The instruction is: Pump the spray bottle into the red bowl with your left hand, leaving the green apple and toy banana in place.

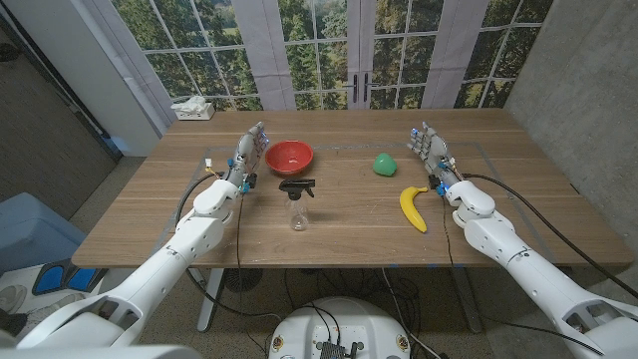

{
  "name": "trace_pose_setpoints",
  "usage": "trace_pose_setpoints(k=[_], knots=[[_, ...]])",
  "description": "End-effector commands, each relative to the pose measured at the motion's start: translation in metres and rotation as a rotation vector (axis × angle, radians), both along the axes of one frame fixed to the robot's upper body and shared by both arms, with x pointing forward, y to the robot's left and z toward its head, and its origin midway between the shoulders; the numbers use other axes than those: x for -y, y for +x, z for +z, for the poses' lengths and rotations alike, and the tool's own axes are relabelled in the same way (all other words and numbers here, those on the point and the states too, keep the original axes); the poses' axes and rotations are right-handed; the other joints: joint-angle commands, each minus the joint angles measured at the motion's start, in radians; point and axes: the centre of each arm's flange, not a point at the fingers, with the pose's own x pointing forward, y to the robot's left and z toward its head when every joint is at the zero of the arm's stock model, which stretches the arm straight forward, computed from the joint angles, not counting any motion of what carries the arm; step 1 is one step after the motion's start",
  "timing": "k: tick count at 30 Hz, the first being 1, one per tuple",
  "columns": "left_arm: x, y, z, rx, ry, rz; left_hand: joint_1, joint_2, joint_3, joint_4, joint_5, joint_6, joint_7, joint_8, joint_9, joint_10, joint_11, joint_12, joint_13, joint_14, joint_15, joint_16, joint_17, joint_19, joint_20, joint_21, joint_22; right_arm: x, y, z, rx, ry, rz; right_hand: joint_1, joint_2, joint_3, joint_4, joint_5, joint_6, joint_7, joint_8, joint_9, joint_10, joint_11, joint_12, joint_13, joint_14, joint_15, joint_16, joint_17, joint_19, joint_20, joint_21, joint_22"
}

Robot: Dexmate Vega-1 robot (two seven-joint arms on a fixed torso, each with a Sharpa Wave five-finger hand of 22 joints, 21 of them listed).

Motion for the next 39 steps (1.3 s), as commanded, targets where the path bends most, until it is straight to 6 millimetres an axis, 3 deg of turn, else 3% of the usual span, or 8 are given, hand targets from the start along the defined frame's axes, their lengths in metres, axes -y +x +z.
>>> trace_pose_setpoints(k=[1, 8, 19, 39], knots=[[0.009, -0.011, 0.009, 0.073, -0.018, 0.014, 0.0, 0.077, 0.009, -0.005, 0.005, 0.007, -0.013, 0.007, 0.004, -0.104, -0.011, 0.011, 0.005, -0.098, -0.066, 0.01, 0.002, 0.013, -0.092, 0.008, 0.004, 0.013, -0.018, -0.009, 0.019, 0.028, -0.033, 0.005, -0.001, 0.006, -0.001, 0.006, 0.009, 0.004, 0.004, 0.004, 0.01, 0.0, 0.006, 0.001, 0.011, -0.027, 0.005, 0.001, 0.014, -0.04, 0.003, 0.001], [0.01, -0.018, 0.005, 0.106, -0.006, 0.043, 0.005, 0.076, 0.014, -0.022, 0.007, 0.033, -0.04, 0.007, 0.004, -0.053, -0.015, 0.018, 0.004, -0.05, -0.075, 0.012, -0.001, 0.068, -0.082, 0.018, 0.003, 0.012, -0.022, -0.013, 0.016, 0.029, -0.038, 0.003, 0.0, 0.009, -0.001, 0.005, 0.01, 0.006, 0.003, 0.004, 0.014, -0.001, 0.007, -0.002, 0.018, -0.024, 0.006, -0.003, 0.021, -0.038, -0.003, 0.001], [0.009, -0.028, -0.003, 0.103, -0.026, 0.045, 0.01, 0.097, 0.027, -0.021, 0.011, 0.037, -0.021, 0.003, 0.005, -0.049, -0.009, 0.012, 0.004, -0.043, -0.07, 0.007, 0.001, 0.075, -0.088, 0.014, 0.003, 0.009, -0.03, -0.015, 0.022, 0.021, -0.052, 0.004, 0.003, 0.011, -0.006, 0.003, 0.011, 0.006, 0.003, 0.004, 0.011, -0.001, 0.005, -0.006, 0.019, -0.023, 0.007, -0.005, 0.026, -0.039, -0.012, 0.001], [0.008, -0.046, -0.027, 0.1, -0.041, 0.034, 0.024, 0.106, 0.042, -0.033, 0.013, 0.045, -0.016, 0.002, 0.005, -0.034, -0.003, 0.009, 0.004, -0.03, -0.062, 0.003, -0.001, 0.094, -0.069, 0.013, 0.003, -0.002, -0.031, -0.018, 0.025, 0.022, -0.062, 0.005, 0.006, 0.012, -0.014, 0.0, 0.011, 0.007, 0.002, 0.004, 0.014, -0.003, 0.006, -0.013, 0.02, -0.019, 0.01, -0.007, 0.032, -0.037, -0.026, 0.001]])
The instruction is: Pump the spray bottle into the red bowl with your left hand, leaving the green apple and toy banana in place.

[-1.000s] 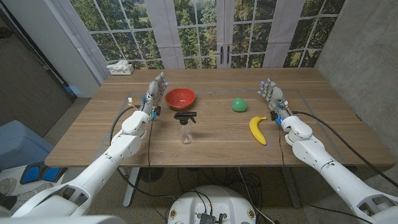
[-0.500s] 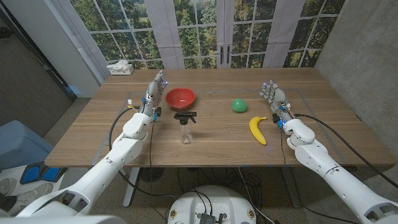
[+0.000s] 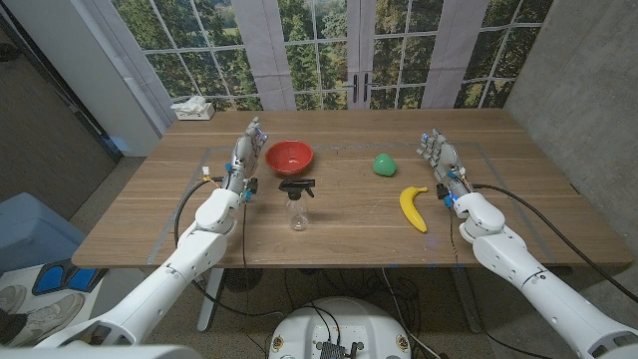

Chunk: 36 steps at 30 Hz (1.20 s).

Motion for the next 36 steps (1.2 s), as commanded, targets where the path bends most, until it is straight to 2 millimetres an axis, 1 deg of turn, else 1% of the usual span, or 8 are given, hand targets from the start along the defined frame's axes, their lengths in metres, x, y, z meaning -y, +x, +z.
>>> trace_pose_setpoints(k=[1, 7, 25, 36], knots=[[-0.001, -0.01, -0.014, 0.005, -0.008, -0.008, 0.013, 0.096, 0.014, -0.004, 0.007, 0.003, 0.005, -0.002, 0.005, -0.035, 0.003, 0.0, 0.004, -0.029, -0.061, 0.0, 0.002, 0.014, -0.07, 0.002, 0.003, -0.008, -0.001, -0.002, 0.003, -0.001, -0.008, 0.005, 0.007, 0.004, -0.005, 0.0, 0.006, 0.001, 0.002, 0.004, 0.007, 0.004, 0.006, -0.001, 0.011, -0.018, 0.01, 0.0, 0.006, -0.038, -0.003, 0.002], [-0.003, -0.014, -0.021, 0.004, -0.013, 0.001, 0.02, 0.102, 0.025, -0.003, 0.009, 0.018, 0.003, 0.001, 0.005, -0.015, 0.006, 0.004, 0.004, -0.012, -0.061, 0.004, 0.003, 0.032, -0.069, 0.005, 0.003, -0.01, -0.003, -0.003, 0.002, -0.002, -0.017, 0.003, 0.007, 0.004, -0.006, -0.001, 0.008, 0.003, 0.002, 0.004, 0.009, 0.004, 0.006, -0.002, 0.012, -0.018, 0.012, 0.0, 0.009, -0.035, -0.006, 0.002], [-0.004, -0.032, -0.039, -0.007, -0.008, 0.01, 0.028, 0.097, 0.033, -0.006, 0.009, 0.025, -0.001, -0.001, 0.005, -0.011, -0.001, 0.0, 0.004, -0.006, -0.067, 0.001, 0.003, 0.042, -0.069, 0.003, 0.003, -0.015, -0.004, -0.006, -0.005, -0.004, -0.032, 0.003, 0.008, 0.004, -0.01, -0.002, 0.009, 0.002, 0.002, 0.004, 0.01, 0.002, 0.006, -0.006, 0.013, -0.018, 0.014, 0.0, 0.015, -0.034, -0.015, 0.002], [-0.003, -0.045, -0.05, -0.008, 0.01, 0.016, 0.031, 0.098, 0.036, -0.007, 0.008, 0.027, -0.003, -0.002, 0.006, -0.008, -0.002, -0.001, 0.004, -0.001, -0.069, 0.001, 0.003, 0.05, -0.071, 0.003, 0.003, -0.016, -0.009, -0.01, 0.001, -0.005, -0.043, 0.0, 0.01, 0.004, -0.011, -0.003, 0.011, 0.002, 0.002, 0.004, 0.011, 0.002, 0.006, -0.009, 0.014, -0.015, 0.016, 0.0, 0.02, -0.033, -0.022, 0.002]])
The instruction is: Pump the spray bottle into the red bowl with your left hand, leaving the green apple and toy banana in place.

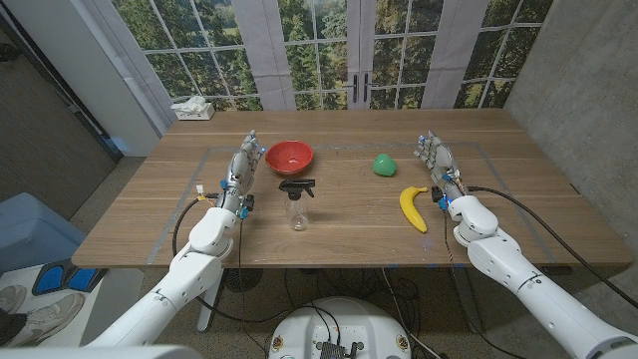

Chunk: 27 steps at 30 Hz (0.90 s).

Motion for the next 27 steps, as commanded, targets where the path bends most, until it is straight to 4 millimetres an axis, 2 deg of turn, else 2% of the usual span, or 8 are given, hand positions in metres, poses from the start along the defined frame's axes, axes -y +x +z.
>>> trace_pose_setpoints(k=[1, 27], knots=[[0.001, -0.015, -0.014, -0.006, 0.021, 0.004, 0.014, 0.088, 0.008, -0.003, 0.003, 0.009, -0.007, -0.001, 0.006, -0.005, -0.003, -0.001, 0.005, 0.001, -0.071, 0.002, 0.003, 0.014, -0.071, 0.004, 0.004, -0.003, -0.005, -0.004, 0.003, -0.002, -0.01, 0.0, 0.01, 0.003, -0.004, -0.003, 0.011, 0.002, 0.002, 0.004, 0.012, 0.002, 0.006, 0.0, 0.014, -0.016, 0.008, -0.001, 0.008, -0.035, -0.005, 0.003], [-0.004, -0.036, -0.037, -0.008, 0.039, 0.016, 0.025, 0.089, 0.016, -0.007, 0.001, 0.014, -0.013, -0.003, 0.006, 0.007, -0.01, -0.003, 0.005, 0.018, -0.074, 0.003, 0.004, 0.036, -0.073, 0.004, 0.004, -0.008, -0.01, -0.008, -0.003, -0.007, -0.034, -0.006, 0.009, 0.002, -0.007, -0.005, 0.014, 0.004, 0.002, 0.005, 0.016, 0.004, 0.007, -0.007, 0.016, -0.014, 0.013, -0.001, 0.018, -0.033, -0.024, 0.003]])
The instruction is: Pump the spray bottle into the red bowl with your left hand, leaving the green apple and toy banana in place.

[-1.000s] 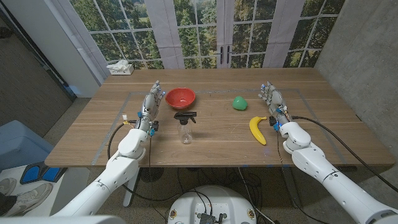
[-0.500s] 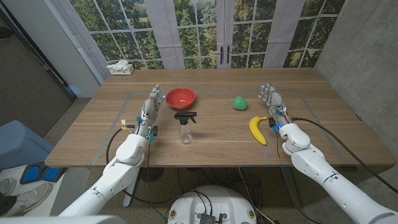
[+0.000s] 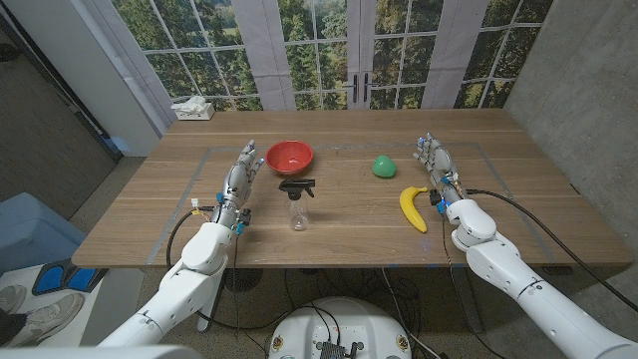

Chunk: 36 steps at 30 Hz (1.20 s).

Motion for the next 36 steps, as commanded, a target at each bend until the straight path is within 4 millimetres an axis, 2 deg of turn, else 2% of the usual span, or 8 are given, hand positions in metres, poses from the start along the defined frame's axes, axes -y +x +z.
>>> trace_pose_setpoints(k=[1, 20, 27, 36], knots=[[-0.002, -0.01, -0.013, -0.008, 0.002, 0.002, 0.015, 0.083, 0.008, 0.001, 0.001, 0.006, -0.006, -0.003, 0.001, 0.002, -0.004, -0.003, 0.005, 0.009, -0.073, 0.003, 0.001, 0.006, -0.072, 0.004, 0.004, -0.002, -0.002, -0.002, -0.005, -0.003, -0.015, -0.006, 0.009, 0.002, -0.007, -0.005, 0.008, -0.001, 0.002, 0.005, 0.01, -0.002, 0.007, 0.003, 0.005, -0.016, 0.007, 0.004, 0.007, -0.029, -0.003, 0.003], [0.001, -0.019, -0.022, -0.011, 0.022, -0.007, 0.019, 0.084, 0.01, 0.002, -0.001, 0.009, -0.009, -0.004, 0.002, 0.006, -0.007, -0.005, 0.005, 0.011, -0.077, 0.001, 0.003, 0.013, -0.076, 0.002, 0.005, -0.005, -0.002, -0.004, -0.002, 0.004, -0.029, -0.01, 0.009, 0.002, -0.009, -0.005, 0.011, -0.002, 0.003, 0.005, 0.014, -0.001, 0.008, -0.001, 0.008, -0.015, 0.01, 0.003, 0.012, -0.028, -0.015, 0.003], [0.001, -0.023, -0.025, -0.016, 0.056, -0.029, 0.022, 0.083, 0.011, 0.002, -0.002, 0.015, -0.028, -0.002, 0.002, 0.014, -0.012, -0.004, 0.006, 0.02, -0.08, 0.003, 0.003, 0.021, -0.076, 0.002, 0.005, -0.006, -0.003, -0.005, -0.001, 0.006, -0.031, -0.012, 0.009, 0.002, -0.009, -0.005, 0.012, -0.003, 0.003, 0.005, 0.015, -0.001, 0.008, -0.002, 0.008, -0.015, 0.01, 0.003, 0.016, -0.027, -0.019, 0.003], [-0.002, -0.026, -0.03, -0.02, 0.117, -0.03, 0.025, 0.082, 0.012, 0.001, -0.003, 0.01, -0.016, -0.005, 0.003, 0.02, -0.015, -0.004, 0.006, 0.03, -0.081, 0.004, 0.003, 0.03, -0.078, 0.002, 0.005, -0.007, -0.009, -0.005, 0.008, 0.007, -0.046, -0.015, 0.009, 0.002, -0.008, -0.005, 0.015, -0.002, 0.004, 0.005, 0.022, -0.002, 0.011, -0.003, 0.013, -0.014, 0.011, 0.001, 0.021, -0.026, -0.025, 0.004]])
